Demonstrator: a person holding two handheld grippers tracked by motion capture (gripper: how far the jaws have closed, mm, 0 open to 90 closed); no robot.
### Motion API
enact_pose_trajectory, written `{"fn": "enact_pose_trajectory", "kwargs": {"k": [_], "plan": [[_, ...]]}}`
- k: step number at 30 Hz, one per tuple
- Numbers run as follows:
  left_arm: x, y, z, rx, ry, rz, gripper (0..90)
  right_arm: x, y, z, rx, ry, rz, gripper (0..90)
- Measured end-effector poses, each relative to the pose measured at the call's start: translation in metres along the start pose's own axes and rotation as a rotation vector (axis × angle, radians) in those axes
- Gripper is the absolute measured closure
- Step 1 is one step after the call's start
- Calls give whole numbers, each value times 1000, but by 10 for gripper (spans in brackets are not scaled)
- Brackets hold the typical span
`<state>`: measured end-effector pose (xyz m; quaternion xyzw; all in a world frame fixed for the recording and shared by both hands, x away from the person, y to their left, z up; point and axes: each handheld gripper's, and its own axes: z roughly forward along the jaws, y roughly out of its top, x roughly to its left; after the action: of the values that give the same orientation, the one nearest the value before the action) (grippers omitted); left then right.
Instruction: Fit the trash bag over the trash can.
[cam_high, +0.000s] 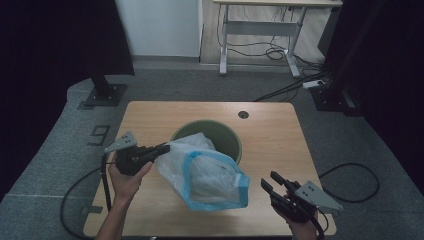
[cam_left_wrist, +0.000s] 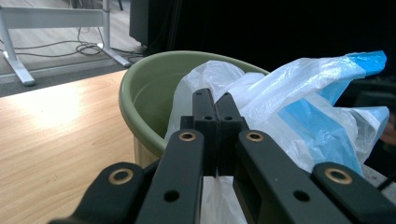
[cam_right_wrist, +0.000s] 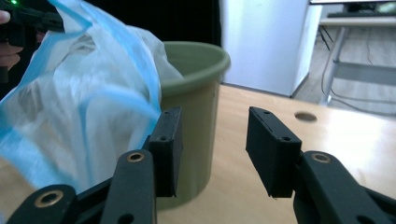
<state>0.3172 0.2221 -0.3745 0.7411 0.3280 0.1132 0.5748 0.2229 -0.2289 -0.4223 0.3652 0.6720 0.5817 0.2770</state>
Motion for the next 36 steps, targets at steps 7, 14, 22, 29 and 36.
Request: {"fn": "enact_pose_trajectory", "kwargs": {"k": [7,14,22,29,36], "plan": [[-2,-1,4,14,-8,-1,897,7,23,37,11,108,-24,547],[-2,-2,5,24,-10,2,898,19,14,51,60,153,-37,577],[-1,-2,4,22,-12,3,897,14,4,64,123,173,-20,772],[0,1,-2,23,0,13,897,16,8,62,117,156,-99,887],[-1,8,-4,31,-1,43,897,9,29,50,45,111,-120,886]]}}
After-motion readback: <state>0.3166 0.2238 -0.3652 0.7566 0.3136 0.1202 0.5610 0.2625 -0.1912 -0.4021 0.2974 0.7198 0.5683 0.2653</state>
